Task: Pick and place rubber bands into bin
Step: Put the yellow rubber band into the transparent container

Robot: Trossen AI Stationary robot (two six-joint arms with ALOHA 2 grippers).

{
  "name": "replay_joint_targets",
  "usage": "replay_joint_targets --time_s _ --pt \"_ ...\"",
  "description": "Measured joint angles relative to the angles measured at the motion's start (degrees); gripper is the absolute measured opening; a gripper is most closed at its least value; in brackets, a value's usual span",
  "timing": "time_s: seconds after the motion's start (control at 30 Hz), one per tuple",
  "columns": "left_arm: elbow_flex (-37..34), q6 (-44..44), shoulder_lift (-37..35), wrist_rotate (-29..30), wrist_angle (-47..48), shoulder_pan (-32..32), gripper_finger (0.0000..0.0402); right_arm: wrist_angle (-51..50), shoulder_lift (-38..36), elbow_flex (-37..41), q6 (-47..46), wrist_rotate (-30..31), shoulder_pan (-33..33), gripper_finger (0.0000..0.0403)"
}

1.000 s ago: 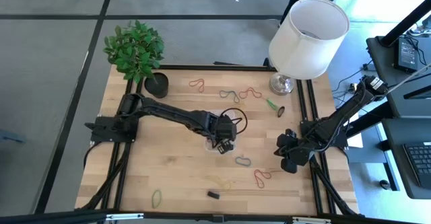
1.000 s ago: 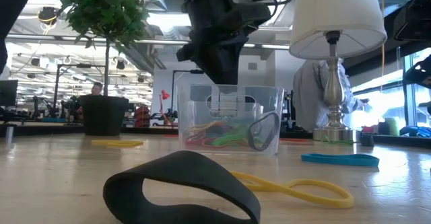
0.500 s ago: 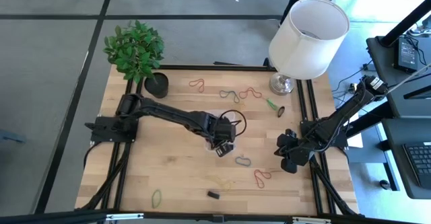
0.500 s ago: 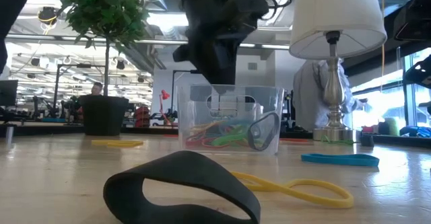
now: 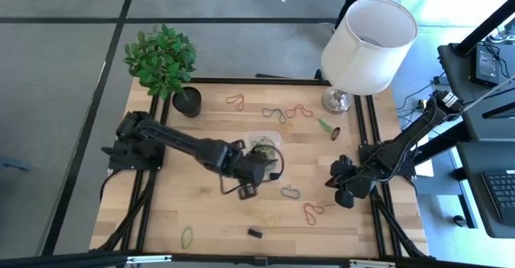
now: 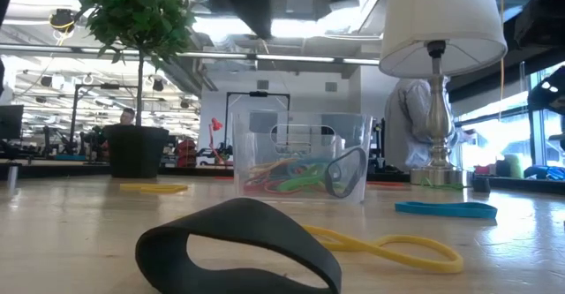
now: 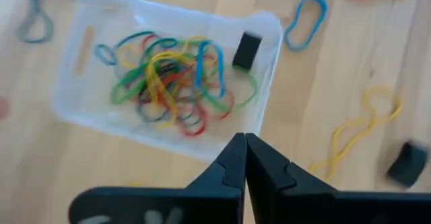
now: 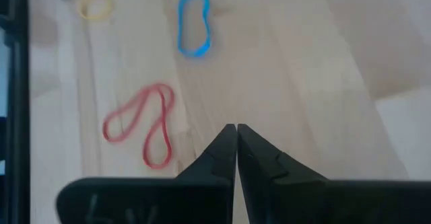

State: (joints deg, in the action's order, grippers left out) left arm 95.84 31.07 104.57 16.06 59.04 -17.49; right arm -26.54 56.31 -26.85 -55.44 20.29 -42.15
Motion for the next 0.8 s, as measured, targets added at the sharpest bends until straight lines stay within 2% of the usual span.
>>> replay_joint_targets --time_s 0.07,0.17,0.37,0.63,0.8 --pt "-1.2 -0.8 -1.2 2.2 1.1 -1.9 0.0002 2.8 0.0 0.0 1.8 2.4 0.1 0.0015" --pt "-5.4 0.1 -3.5 2.4 0.6 -4.4 0.0002 8.7 0.0 0.0 7.1 5.5 1.8 0.0005" --pt "-21.1 4.2 -11.1 2.3 -7.7 -8.1 0.0002 19.3 0.8 -0.4 16.7 9.3 9.8 0.0007" --pt "-46.8 8.8 -29.0 2.3 -24.4 -10.3 0.0002 10.3 8.1 -12.5 18.3 8.9 25.3 0.0013" --pt "-57.9 9.2 -41.9 2.3 -26.2 -9.8 0.0002 0.6 17.5 -24.0 17.1 0.1 37.5 0.0038"
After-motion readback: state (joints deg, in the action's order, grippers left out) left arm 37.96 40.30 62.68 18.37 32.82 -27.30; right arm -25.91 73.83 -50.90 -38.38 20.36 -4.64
